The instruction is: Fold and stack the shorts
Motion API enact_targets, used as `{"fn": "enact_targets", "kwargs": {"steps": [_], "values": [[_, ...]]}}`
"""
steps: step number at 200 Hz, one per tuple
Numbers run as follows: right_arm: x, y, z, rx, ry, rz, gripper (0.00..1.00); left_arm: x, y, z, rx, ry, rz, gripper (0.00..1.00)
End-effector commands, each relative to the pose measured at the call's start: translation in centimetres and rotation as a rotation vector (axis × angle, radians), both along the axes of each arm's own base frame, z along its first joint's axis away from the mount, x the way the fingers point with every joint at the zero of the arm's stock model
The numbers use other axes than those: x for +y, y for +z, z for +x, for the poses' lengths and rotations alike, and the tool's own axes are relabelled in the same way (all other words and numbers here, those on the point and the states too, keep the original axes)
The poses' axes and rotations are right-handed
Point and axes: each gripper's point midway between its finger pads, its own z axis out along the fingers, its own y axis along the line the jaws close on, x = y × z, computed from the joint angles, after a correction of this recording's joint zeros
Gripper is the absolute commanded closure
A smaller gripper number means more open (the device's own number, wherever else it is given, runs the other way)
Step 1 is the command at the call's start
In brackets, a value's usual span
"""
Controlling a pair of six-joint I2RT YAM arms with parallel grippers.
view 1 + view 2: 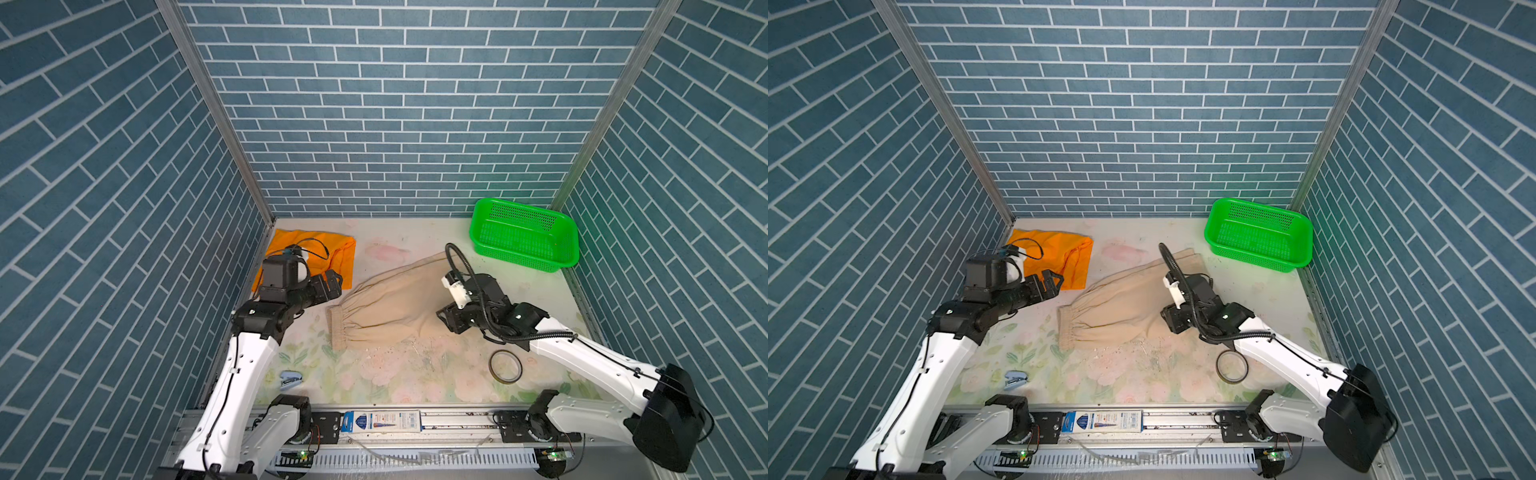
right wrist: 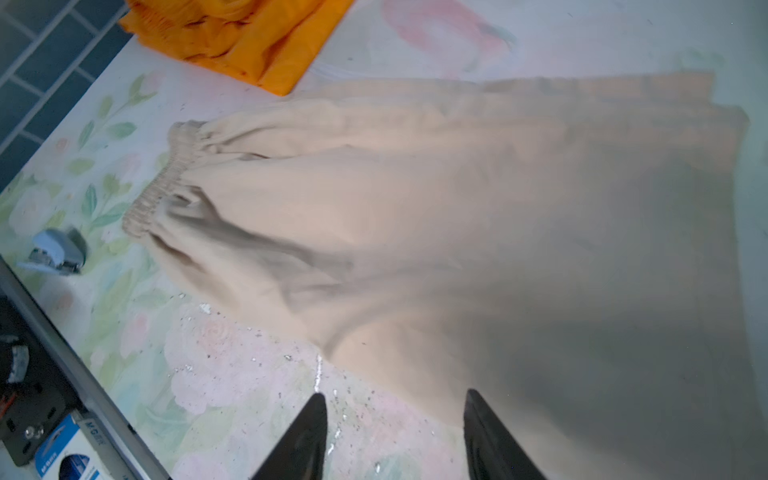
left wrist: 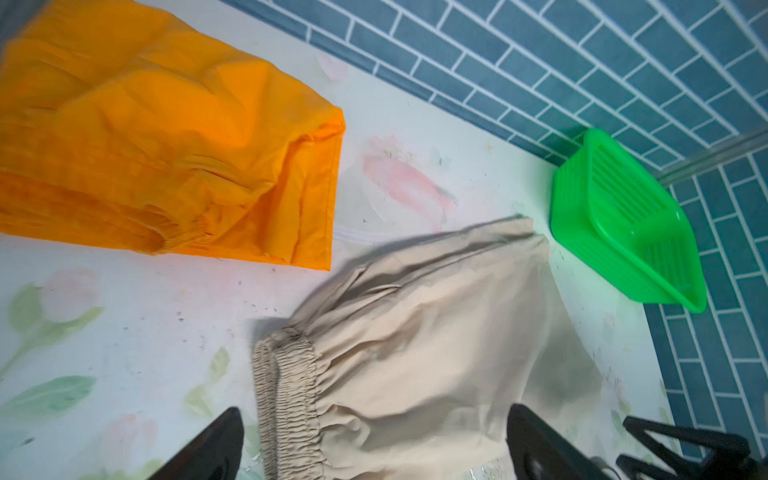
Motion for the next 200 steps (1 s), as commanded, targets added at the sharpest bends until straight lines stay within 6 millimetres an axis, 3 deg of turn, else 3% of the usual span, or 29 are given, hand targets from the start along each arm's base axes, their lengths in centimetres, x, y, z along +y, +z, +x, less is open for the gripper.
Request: {"fn": "enact_targets", "kwargs": {"steps": [1, 43, 69, 100, 172, 200], "values": [[5.5, 1.8, -0.3, -0.228, 0.162, -0.042, 0.45, 2.6, -3.8, -3.4, 0.182, 0.064, 0.027, 0.00], [16.0, 0.6, -4.2, -0.343, 0.453, -0.086, 0.42, 6.3, -6.3, -4.4, 0.201, 0.220, -0.033, 0.00], [19.4, -1.5, -5.2, -0.333, 0.555, -0.121, 0.40, 7.1, -5.3, -4.0, 0.149, 0.236, -0.037, 0.00], [20.6, -2.5, -5.2, -0.322, 0.596, -0.157, 0.39, 7.8, -5.4, -3.7, 0.165, 0.219, -0.038, 0.00], [21.0, -5.6, -4.5, -0.327, 0.638, -0.289, 0.36, 8.3, -8.0, -2.4, 0.246, 0.224, -0.158, 0.00], [21.8, -6.3, -5.2, -0.337, 0.689, -0.306, 0.36, 8.9, -8.0, -2.5, 0.236, 0.248, -0.156, 0.00]]}}
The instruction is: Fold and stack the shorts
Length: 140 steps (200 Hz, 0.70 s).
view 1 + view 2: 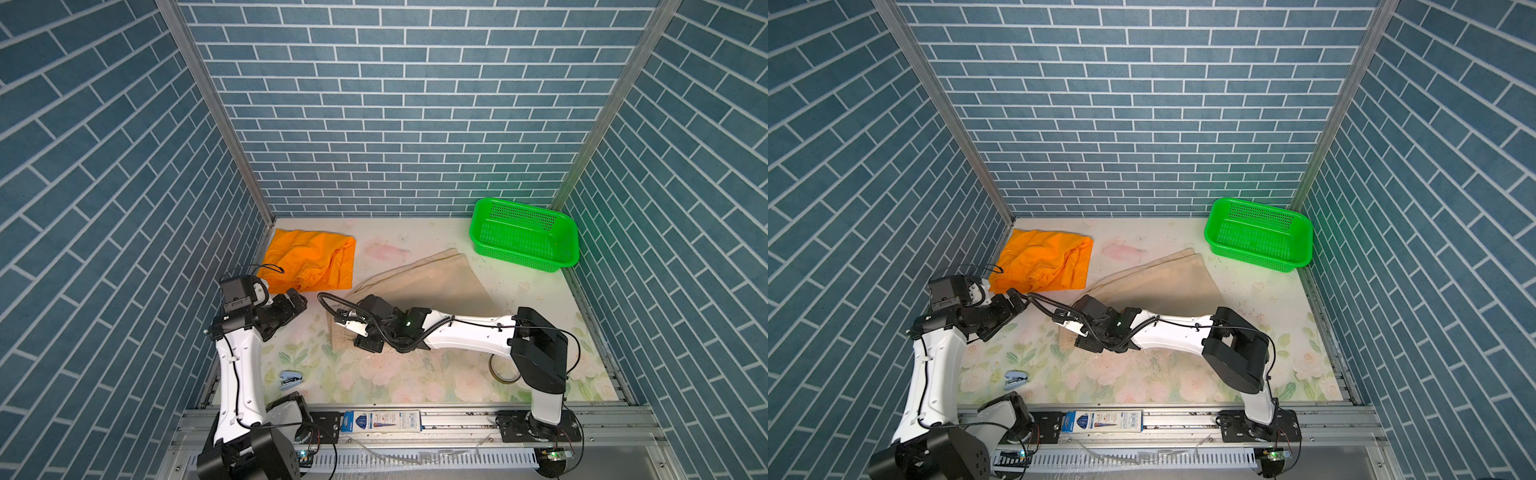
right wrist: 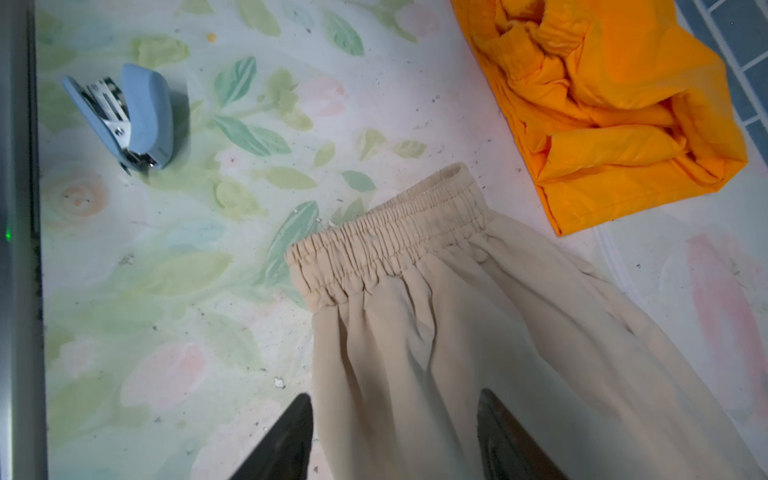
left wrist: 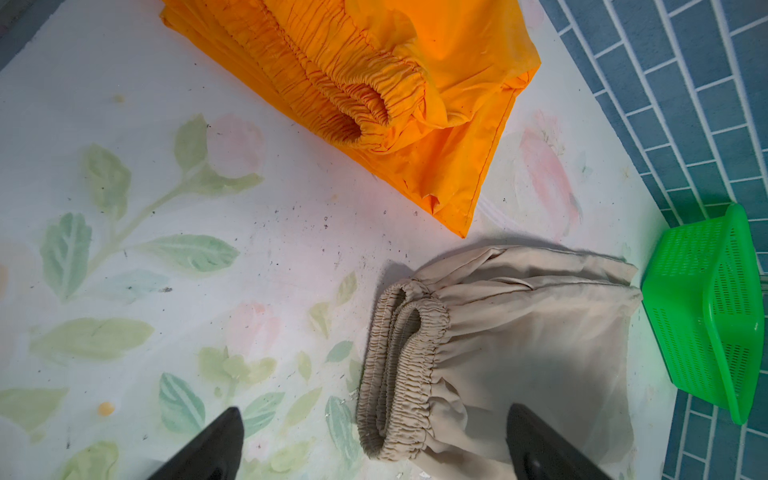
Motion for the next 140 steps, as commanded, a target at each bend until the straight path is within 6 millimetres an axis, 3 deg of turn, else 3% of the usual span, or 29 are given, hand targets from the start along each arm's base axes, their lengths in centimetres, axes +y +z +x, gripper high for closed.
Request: {"fn": "enact_targets", "kwargs": {"steps": [1, 59, 96, 98, 102, 140], "values": [[0.6, -0.8, -0.7, -0.046, 0.080, -0.053, 0.36, 0.3, 0.2, 0.0, -0.022, 0.001, 0.002, 0.00], [4.0, -2.8, -2.9, -0.100, 0.176, -0.077, 0.35, 0.6, -0.6, 0.5, -0.001, 0.004, -0.047, 0.00], [5.8, -3.9, -1.1, -0.197, 0.127, -0.104, 0.32, 0.7, -0.5, 0.5, -0.011, 0.009, -0.041, 0.00], [5.7, -5.2, -1.0, -0.196, 0.126, -0.125, 0.32, 0.7, -0.5, 0.5, -0.010, 0.010, -0.043, 0.00], [5.7, -5.7, -0.8, -0.206, 0.119, -0.133, 0.32, 0.7, -0.5, 0.5, -0.009, 0.009, -0.045, 0.00], [5.3, -7.5, 0.1, -0.226, 0.099, -0.164, 0.33, 0.5, -1.0, 0.7, 0.005, 0.001, -0.072, 0.00]]}}
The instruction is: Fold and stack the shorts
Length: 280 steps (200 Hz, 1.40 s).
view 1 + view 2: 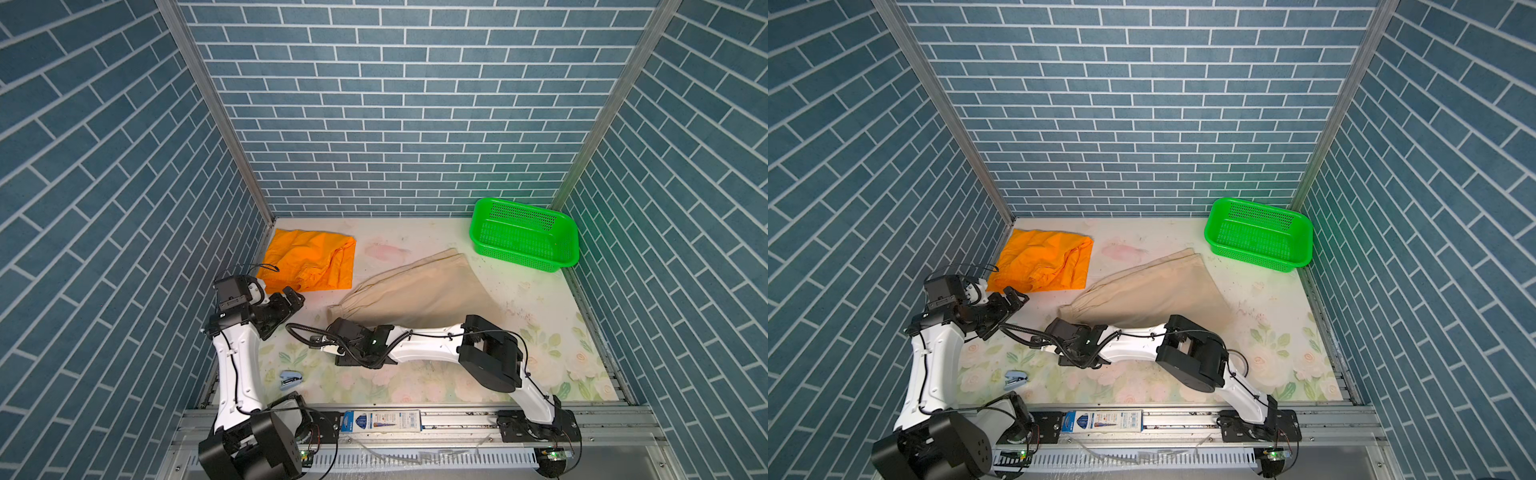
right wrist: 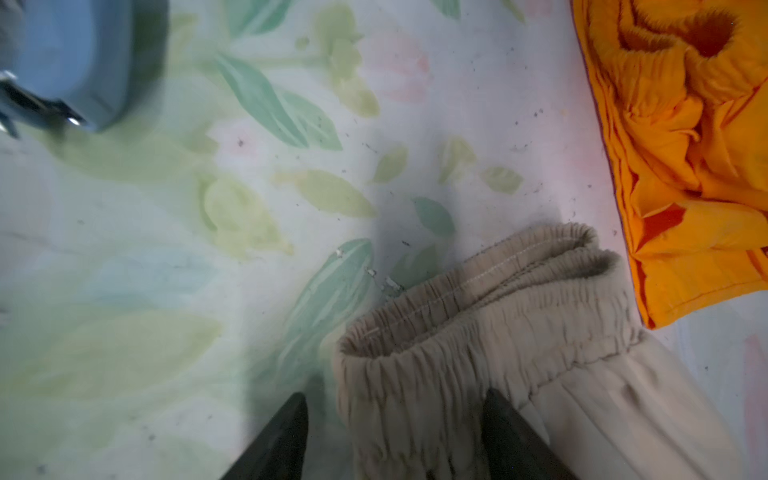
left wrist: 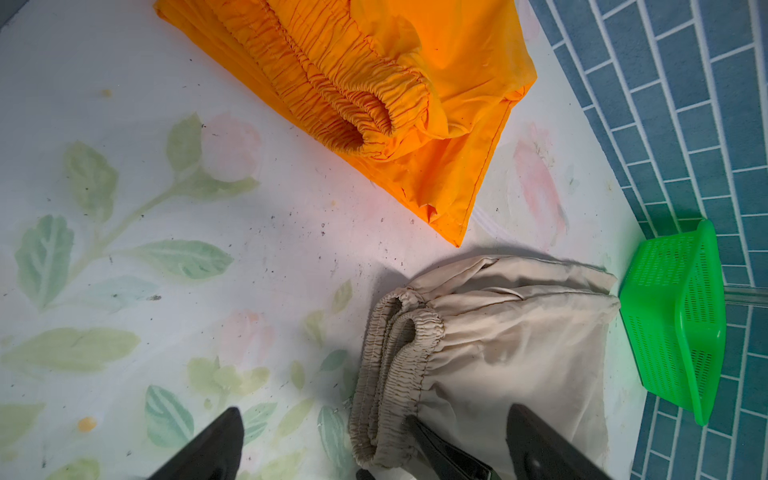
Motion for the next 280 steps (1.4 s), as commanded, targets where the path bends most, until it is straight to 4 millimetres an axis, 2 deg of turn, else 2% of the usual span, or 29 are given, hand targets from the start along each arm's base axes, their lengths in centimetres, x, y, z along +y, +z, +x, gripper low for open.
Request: {"fn": "enact_targets", "kwargs": {"steps": [1, 17, 29, 56, 70, 97, 110, 112, 114, 157, 162, 201, 227, 280], "values": [[-0.2, -0.8, 1.1, -0.060, -0.002, -0.031, 0.33, -0.1, -0.6, 0.0, 0.006, -0.015, -0.017, 0.00], [-0.4, -1.4, 1.0, -0.051, -0.002, -0.040, 0.33, -0.1, -0.9, -0.1, 0.026, -0.011, -0.022, 0.00], [-0.4, -1.8, 1.0, -0.040, -0.007, -0.039, 0.37, -0.1, -1.2, -0.2, 0.034, -0.010, -0.025, 0.00], [-0.1, -1.5, 1.0, 0.038, -0.044, 0.023, 0.64, -0.4, -1.2, 0.0, 0.031, -0.016, -0.049, 0.00], [0.1, -0.8, 1.2, 0.103, -0.065, 0.081, 0.67, -0.7, -1.2, 0.1, 0.028, -0.019, -0.070, 0.00], [0.6, 0.5, 1.0, 0.233, -0.065, 0.191, 1.00, -1.8, -2.0, 0.5, 0.025, -0.015, -0.173, 0.00], [0.7, 0.6, 0.9, 0.270, -0.064, 0.233, 1.00, -2.1, -2.7, 0.7, 0.021, -0.007, -0.208, 0.00], [0.8, 1.9, 0.9, 0.268, -0.059, 0.258, 1.00, -2.1, -2.9, 0.6, 0.025, -0.004, -0.211, 0.00], [0.8, 2.3, 0.9, 0.270, -0.056, 0.271, 1.00, -2.1, -3.0, 0.6, 0.027, -0.001, -0.213, 0.00], [0.1, 5.4, 1.2, 0.336, -0.053, 0.425, 1.00, -3.7, -3.9, 1.0, 0.025, -0.018, -0.230, 0.00], [0.0, 5.6, 1.2, 0.343, -0.052, 0.436, 1.00, -4.2, -4.9, 0.7, 0.042, -0.021, -0.252, 0.00], [-0.2, 6.0, 1.3, 0.341, -0.054, 0.454, 1.00, -7.2, -7.4, 0.8, 0.053, -0.077, -0.334, 0.00], [-0.3, 6.3, 1.1, 0.324, -0.037, 0.455, 1.00, -8.3, -8.6, 0.9, 0.056, -0.089, -0.367, 0.00], [-0.6, 6.4, 1.2, 0.309, -0.035, 0.450, 1.00, -9.7, -9.2, 1.7, 0.025, -0.126, -0.399, 0.00]]}}
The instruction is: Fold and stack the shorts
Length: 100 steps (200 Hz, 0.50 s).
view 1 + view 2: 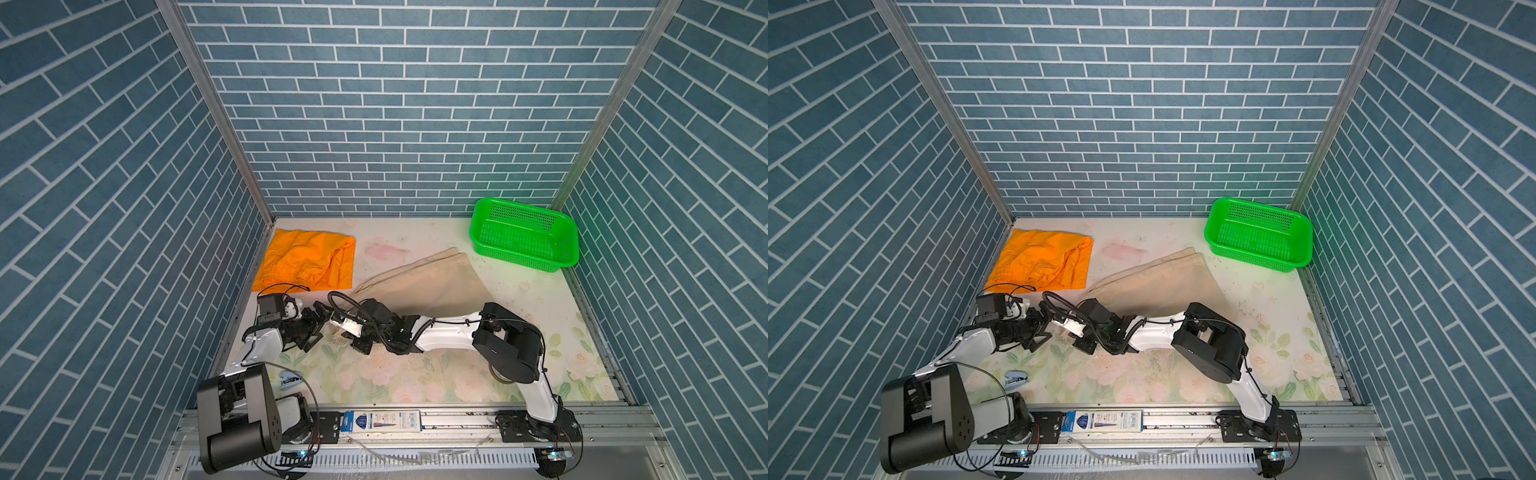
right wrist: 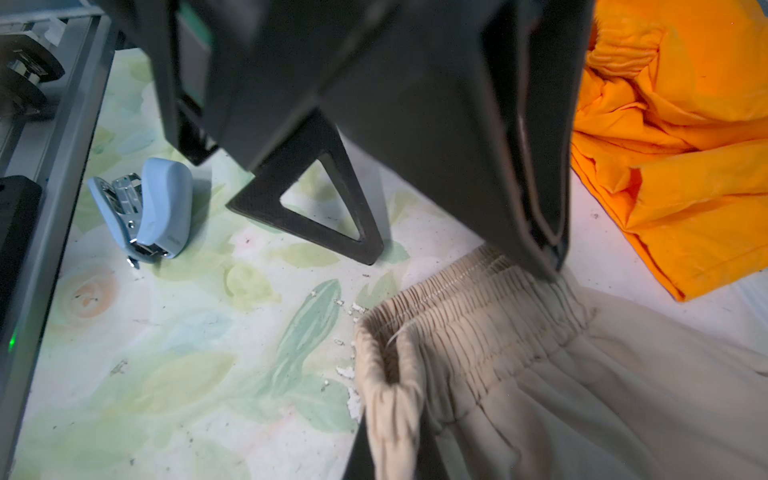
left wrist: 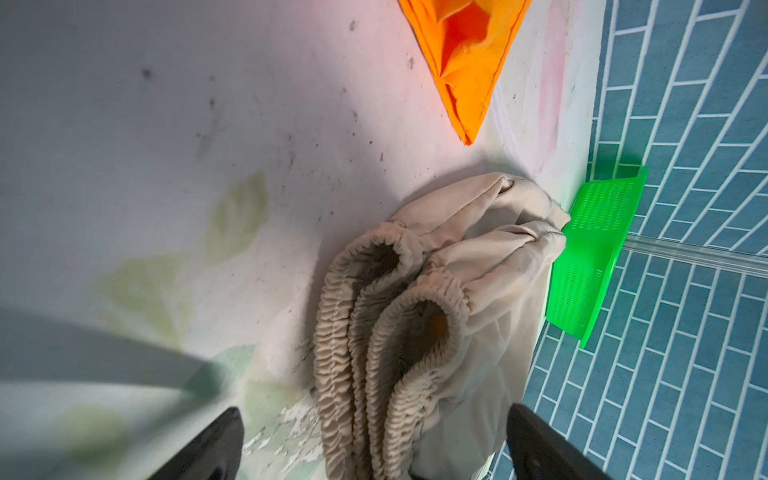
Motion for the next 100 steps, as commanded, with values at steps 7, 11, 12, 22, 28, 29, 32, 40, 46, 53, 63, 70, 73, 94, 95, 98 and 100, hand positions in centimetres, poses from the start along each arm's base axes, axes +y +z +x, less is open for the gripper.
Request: {"fn": "enact_targets", "kwargs": {"steps": [7, 11, 12, 22, 28, 29, 32, 40, 46, 53, 63, 70, 73, 94, 95, 98, 100], "values": [[0.3, 3.2, -0.3, -0.023, 0.016, 0.068, 1.00, -1.3, 0.4, 1.0, -0.063, -0.037, -0.007, 0.00], [0.3, 3.2, -0.3, -0.025, 0.015, 0.070, 1.00, -1.6, 0.5, 1.1, -0.070, -0.046, -0.005, 0.00], [0.4, 3.3, -0.3, -0.025, 0.016, 0.073, 1.00, -1.6, 0.5, 1.1, -0.069, -0.047, -0.005, 0.00], [0.4, 3.4, -0.3, -0.025, 0.017, 0.077, 1.00, -2.2, 0.5, 1.1, -0.079, -0.068, -0.002, 0.00], [0.5, 3.5, -0.3, -0.025, 0.019, 0.082, 1.00, -2.6, 0.5, 1.1, -0.079, -0.079, 0.002, 0.00], [0.5, 3.6, -0.3, -0.025, 0.019, 0.083, 1.00, -2.6, 0.4, 1.1, -0.079, -0.080, 0.003, 0.00], [0.5, 3.7, -0.3, -0.025, 0.019, 0.085, 1.00, -2.7, 0.4, 1.0, -0.077, -0.084, 0.010, 0.00], [0.6, 3.9, -0.2, -0.025, 0.018, 0.091, 1.00, -2.9, 0.3, 0.8, -0.075, -0.091, 0.028, 0.01], [0.7, 4.1, -0.2, -0.025, 0.016, 0.098, 1.00, -3.0, 0.3, 0.7, -0.075, -0.097, 0.042, 0.02], [0.7, 4.2, -0.2, -0.026, 0.012, 0.102, 1.00, -3.0, 0.4, 0.6, -0.076, -0.102, 0.059, 0.08], [0.8, 4.4, -0.1, -0.025, 0.006, 0.109, 1.00, -3.0, 0.6, 0.4, -0.077, -0.105, 0.075, 0.21], [0.7, 4.5, -0.1, -0.024, 0.002, 0.111, 1.00, -3.0, 0.8, 0.3, -0.078, -0.109, 0.082, 0.33], [0.7, 4.5, 0.0, -0.023, 0.000, 0.113, 1.00, -3.0, 0.8, 0.2, -0.075, -0.111, 0.084, 0.38], [0.6, 4.8, 0.0, -0.016, -0.011, 0.128, 1.00, -3.3, 0.9, 0.1, -0.074, -0.136, 0.089, 0.64], [0.6, 4.8, -0.1, -0.015, -0.010, 0.128, 1.00, -3.4, 1.0, 0.1, -0.075, -0.136, 0.089, 0.66], [0.6, 4.8, -0.1, -0.013, -0.011, 0.128, 1.00, -3.4, 0.9, 0.1, -0.073, -0.141, 0.088, 0.72], [0.6, 4.8, 0.0, -0.013, -0.012, 0.129, 1.00, -3.5, 0.9, 0.0, -0.071, -0.143, 0.088, 0.76]]}}
